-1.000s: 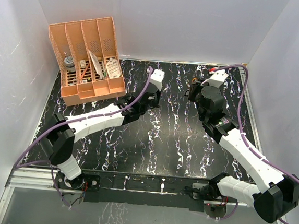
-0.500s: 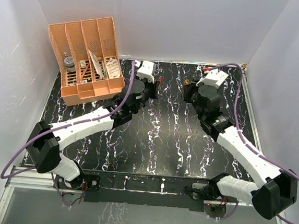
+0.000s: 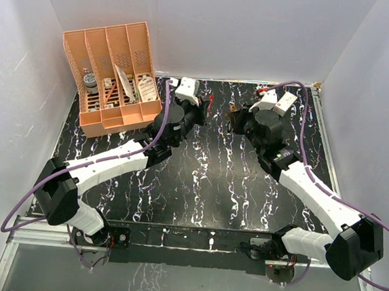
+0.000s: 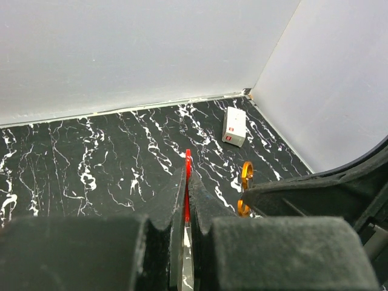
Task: Put the keys on the keyring
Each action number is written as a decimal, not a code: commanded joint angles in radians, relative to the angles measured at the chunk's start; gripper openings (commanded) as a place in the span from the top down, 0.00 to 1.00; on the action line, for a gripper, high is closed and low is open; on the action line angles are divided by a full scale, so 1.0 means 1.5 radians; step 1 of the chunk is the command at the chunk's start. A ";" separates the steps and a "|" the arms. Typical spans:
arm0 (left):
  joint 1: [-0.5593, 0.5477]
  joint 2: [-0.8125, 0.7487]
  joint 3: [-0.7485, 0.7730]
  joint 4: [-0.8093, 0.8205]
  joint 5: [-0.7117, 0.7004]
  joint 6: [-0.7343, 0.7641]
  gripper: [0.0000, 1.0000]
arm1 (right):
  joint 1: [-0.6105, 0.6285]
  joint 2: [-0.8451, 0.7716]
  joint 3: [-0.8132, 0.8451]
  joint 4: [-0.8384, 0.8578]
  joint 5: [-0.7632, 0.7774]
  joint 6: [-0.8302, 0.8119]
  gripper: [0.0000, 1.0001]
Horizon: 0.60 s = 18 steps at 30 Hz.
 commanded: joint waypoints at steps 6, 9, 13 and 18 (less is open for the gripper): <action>0.000 -0.009 -0.003 0.066 0.012 -0.008 1.00 | -0.002 0.001 0.011 0.061 -0.060 0.018 1.00; 0.000 -0.002 -0.004 0.070 0.016 -0.010 1.00 | -0.002 0.001 0.012 0.062 -0.069 0.021 1.00; -0.001 0.005 -0.011 0.089 0.018 -0.015 1.00 | -0.002 -0.001 0.012 0.061 -0.072 0.024 1.00; -0.001 0.014 -0.014 0.108 0.018 -0.015 1.00 | -0.002 0.000 0.015 0.061 -0.078 0.031 1.00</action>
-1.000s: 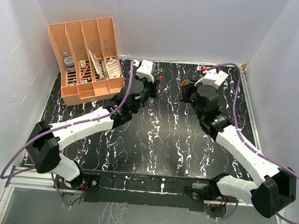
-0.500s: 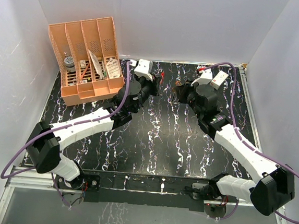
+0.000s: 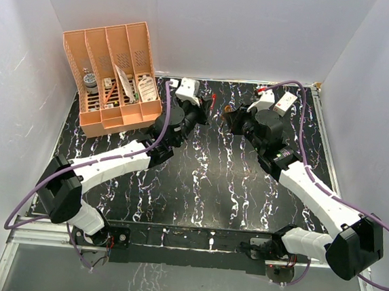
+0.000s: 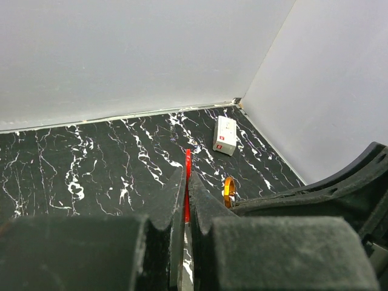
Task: Put the keys on the keyring
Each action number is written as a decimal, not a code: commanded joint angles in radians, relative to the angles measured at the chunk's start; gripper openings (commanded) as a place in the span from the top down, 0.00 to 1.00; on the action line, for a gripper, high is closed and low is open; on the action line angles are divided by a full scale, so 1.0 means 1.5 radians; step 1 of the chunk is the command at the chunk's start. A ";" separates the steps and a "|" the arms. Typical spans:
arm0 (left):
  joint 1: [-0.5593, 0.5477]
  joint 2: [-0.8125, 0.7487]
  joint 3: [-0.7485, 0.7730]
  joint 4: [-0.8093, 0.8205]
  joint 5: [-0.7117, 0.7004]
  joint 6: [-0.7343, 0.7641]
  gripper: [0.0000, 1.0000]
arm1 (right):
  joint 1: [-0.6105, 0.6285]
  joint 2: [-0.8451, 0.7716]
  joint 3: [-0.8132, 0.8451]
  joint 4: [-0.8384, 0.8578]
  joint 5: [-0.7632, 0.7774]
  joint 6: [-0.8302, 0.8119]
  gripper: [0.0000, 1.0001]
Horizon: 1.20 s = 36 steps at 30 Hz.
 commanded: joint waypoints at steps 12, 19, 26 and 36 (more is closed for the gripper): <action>-0.001 0.017 -0.014 0.094 0.016 -0.006 1.00 | -0.001 0.012 0.031 0.036 -0.022 0.035 1.00; -0.001 0.028 -0.013 0.107 0.025 -0.010 1.00 | -0.001 0.015 0.037 0.033 -0.031 0.050 1.00; -0.001 0.035 -0.014 0.114 0.032 -0.015 1.00 | 0.000 0.014 0.043 0.032 -0.033 0.063 1.00; 0.000 0.040 -0.015 0.124 0.037 -0.017 1.00 | 0.000 0.022 0.049 0.030 -0.034 0.074 1.00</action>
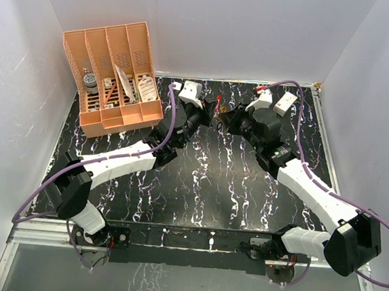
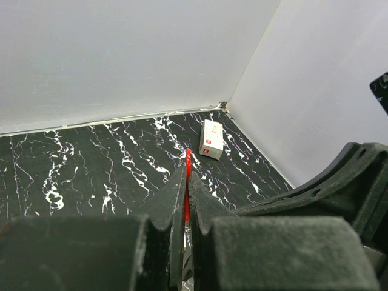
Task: Put the keys on the keyring
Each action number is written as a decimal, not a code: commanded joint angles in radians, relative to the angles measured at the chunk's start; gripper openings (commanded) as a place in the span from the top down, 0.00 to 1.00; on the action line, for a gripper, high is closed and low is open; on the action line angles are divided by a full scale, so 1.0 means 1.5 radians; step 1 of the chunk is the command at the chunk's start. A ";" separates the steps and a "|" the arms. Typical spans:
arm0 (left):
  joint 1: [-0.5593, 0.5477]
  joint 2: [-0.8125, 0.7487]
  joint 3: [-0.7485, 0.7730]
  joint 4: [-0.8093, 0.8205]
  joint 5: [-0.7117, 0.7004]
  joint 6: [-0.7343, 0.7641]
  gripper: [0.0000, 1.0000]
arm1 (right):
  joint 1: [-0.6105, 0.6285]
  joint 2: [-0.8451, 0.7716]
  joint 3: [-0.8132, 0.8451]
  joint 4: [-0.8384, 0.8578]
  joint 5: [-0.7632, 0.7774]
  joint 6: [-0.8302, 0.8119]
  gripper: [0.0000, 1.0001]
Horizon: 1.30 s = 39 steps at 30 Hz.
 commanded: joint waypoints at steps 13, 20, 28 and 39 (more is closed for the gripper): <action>0.000 -0.003 -0.003 0.044 0.010 -0.006 1.00 | 0.000 0.014 0.048 0.028 0.000 0.018 1.00; -0.001 -0.006 -0.009 0.045 0.011 -0.009 1.00 | 0.000 0.013 0.049 0.025 0.007 0.020 1.00; 0.000 -0.009 -0.016 0.048 0.011 -0.015 1.00 | 0.000 0.012 0.049 0.023 0.012 0.021 1.00; 0.000 -0.012 -0.025 0.051 0.012 -0.021 1.00 | 0.000 0.014 0.048 0.020 0.023 0.021 1.00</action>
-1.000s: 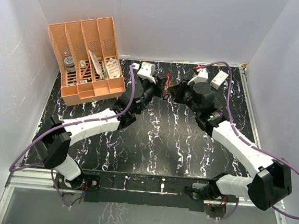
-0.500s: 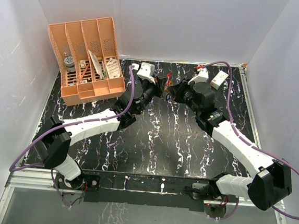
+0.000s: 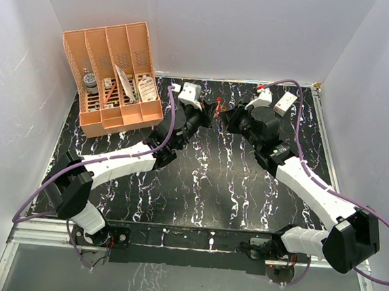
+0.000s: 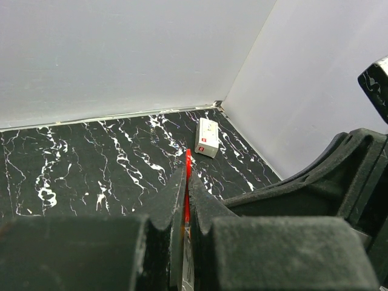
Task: Put the keys on the keyring
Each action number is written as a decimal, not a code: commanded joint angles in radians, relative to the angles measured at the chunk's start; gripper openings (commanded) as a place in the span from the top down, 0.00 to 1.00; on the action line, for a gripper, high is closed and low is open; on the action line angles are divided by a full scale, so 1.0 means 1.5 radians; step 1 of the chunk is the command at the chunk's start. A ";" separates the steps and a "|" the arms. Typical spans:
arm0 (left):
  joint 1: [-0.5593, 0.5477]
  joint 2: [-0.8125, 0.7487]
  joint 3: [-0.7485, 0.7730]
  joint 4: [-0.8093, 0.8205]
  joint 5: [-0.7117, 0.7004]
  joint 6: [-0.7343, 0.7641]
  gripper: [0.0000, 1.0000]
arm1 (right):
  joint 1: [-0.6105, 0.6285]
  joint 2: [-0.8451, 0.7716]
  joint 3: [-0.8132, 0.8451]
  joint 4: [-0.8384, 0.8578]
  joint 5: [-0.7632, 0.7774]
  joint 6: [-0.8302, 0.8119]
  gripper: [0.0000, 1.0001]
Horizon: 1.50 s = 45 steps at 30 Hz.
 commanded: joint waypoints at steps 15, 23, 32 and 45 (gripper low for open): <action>-0.002 -0.017 -0.011 0.035 0.007 -0.014 1.00 | 0.000 0.001 0.036 0.019 0.015 0.005 1.00; -0.001 -0.013 -0.005 0.036 0.011 -0.014 1.00 | 0.000 0.003 0.037 0.017 0.013 0.004 1.00; -0.002 -0.017 -0.007 0.036 0.012 -0.016 1.00 | 0.000 0.008 0.038 0.017 0.013 0.004 1.00; -0.002 -0.041 -0.031 0.042 0.009 -0.028 1.00 | 0.000 0.006 0.033 0.022 0.031 0.012 1.00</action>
